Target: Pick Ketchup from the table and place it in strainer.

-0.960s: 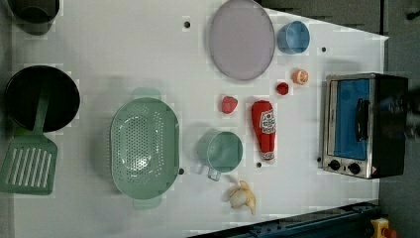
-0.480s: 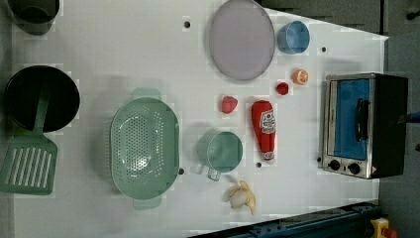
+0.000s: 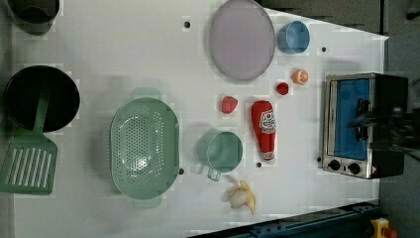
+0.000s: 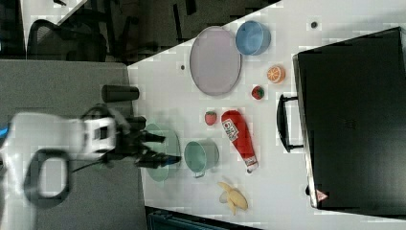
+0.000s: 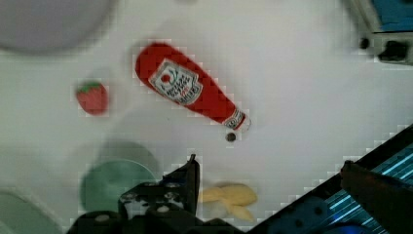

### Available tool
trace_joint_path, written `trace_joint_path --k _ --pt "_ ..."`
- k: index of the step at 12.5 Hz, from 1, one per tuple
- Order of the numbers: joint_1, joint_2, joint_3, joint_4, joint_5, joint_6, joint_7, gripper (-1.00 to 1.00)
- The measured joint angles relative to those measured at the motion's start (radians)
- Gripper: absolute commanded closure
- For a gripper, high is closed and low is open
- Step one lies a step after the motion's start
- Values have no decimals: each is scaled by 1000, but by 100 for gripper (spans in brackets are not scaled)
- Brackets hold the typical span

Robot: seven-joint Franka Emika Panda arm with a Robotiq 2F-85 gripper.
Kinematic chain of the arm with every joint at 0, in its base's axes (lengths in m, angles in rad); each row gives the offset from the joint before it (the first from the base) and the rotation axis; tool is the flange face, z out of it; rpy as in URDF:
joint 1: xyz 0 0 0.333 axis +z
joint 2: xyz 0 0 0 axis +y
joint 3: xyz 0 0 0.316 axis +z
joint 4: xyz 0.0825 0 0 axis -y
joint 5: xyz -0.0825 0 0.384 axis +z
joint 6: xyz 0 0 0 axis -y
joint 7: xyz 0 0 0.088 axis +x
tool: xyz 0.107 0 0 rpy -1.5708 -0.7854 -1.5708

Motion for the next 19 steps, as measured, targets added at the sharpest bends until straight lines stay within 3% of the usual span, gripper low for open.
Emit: trace_joint_path --k 8,15,19 --pt "25 203 17 -195 12 381 -496 -100" --pt "30 268 23 -293 2 692 -587 -100" --pt "33 391 25 -322 -53 823 -597 -100"
